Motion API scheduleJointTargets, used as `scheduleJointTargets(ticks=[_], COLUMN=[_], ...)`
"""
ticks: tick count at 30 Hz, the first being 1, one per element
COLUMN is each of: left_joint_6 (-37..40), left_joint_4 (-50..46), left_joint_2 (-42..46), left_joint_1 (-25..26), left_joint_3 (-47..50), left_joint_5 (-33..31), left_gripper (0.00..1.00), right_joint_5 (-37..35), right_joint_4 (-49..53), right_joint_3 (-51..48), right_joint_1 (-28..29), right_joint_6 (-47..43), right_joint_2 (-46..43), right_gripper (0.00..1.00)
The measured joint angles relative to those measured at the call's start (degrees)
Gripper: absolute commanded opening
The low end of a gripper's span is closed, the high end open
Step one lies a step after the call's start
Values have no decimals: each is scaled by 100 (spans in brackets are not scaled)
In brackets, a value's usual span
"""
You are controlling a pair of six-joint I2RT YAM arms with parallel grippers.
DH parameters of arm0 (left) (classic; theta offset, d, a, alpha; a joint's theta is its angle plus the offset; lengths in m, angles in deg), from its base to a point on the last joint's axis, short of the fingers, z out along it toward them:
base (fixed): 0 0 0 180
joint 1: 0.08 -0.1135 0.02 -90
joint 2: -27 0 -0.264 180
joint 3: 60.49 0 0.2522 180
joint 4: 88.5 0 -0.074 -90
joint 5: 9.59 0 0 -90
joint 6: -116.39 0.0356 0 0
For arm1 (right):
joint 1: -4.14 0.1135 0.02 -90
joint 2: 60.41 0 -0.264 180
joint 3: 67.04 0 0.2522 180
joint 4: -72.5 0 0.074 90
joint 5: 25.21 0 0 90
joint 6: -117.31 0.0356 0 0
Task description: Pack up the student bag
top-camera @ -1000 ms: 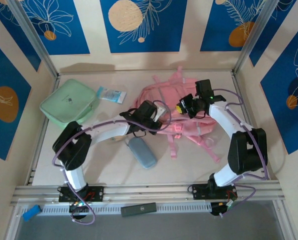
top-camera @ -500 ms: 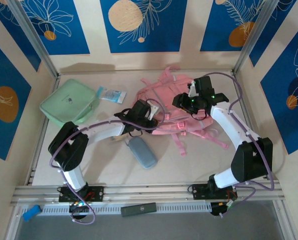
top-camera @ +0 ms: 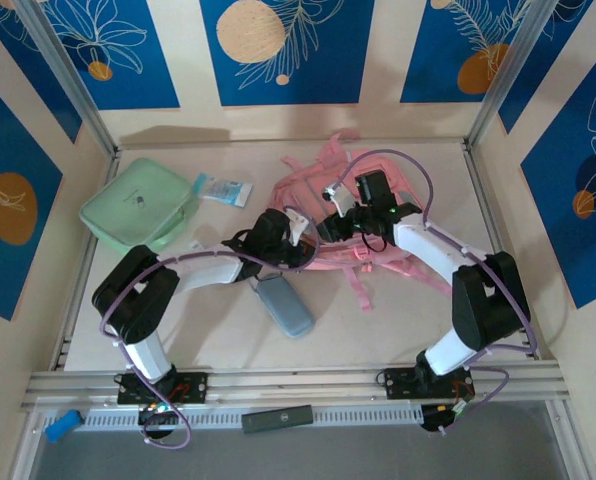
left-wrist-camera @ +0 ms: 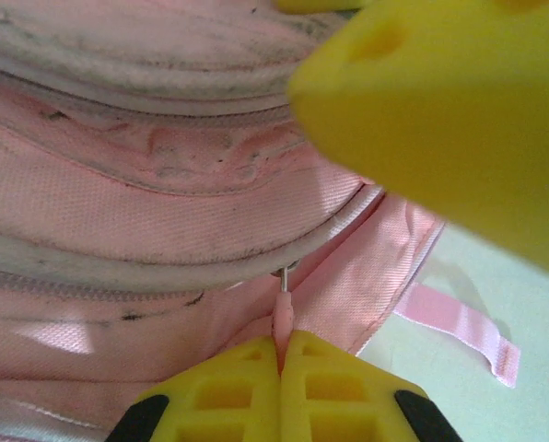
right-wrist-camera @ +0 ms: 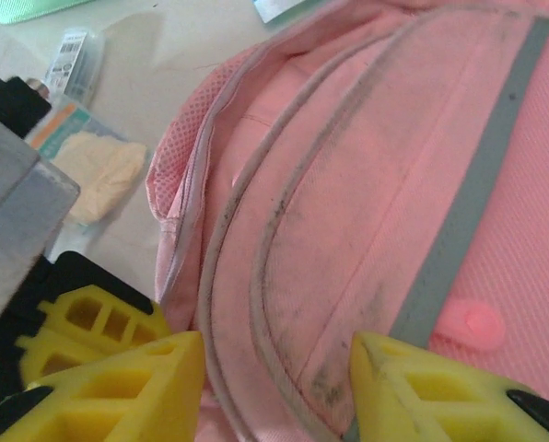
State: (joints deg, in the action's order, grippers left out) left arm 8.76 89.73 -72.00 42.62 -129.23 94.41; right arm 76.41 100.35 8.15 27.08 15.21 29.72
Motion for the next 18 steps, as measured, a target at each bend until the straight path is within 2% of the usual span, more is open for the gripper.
scheduleJointTargets(ticks=[5, 6, 9, 12, 18], left_joint_6=[7, 9, 13, 33, 162], left_joint_4=[85, 83, 42, -52, -282], left_joint_2=[0, 0, 0, 20, 586], left_joint_1=[0, 0, -7, -22, -328], left_joint_3=[31, 31, 31, 35, 376], left_joint_5=[57, 57, 33, -125, -328], left_gripper=[0, 0, 0, 0, 0], right_joint_5=[-42, -114, -442, -662, -494], right_joint_4=[-144, -173, -286, -348, -337], right_joint_3=[17, 35, 61, 74, -83], right_joint_1=[125, 166, 284, 385, 245], right_joint_6=[-855, -997, -1384, -1735, -2190], right_joint_2=[251, 319, 463, 481, -37], right_gripper=[47, 41, 10, 0, 0])
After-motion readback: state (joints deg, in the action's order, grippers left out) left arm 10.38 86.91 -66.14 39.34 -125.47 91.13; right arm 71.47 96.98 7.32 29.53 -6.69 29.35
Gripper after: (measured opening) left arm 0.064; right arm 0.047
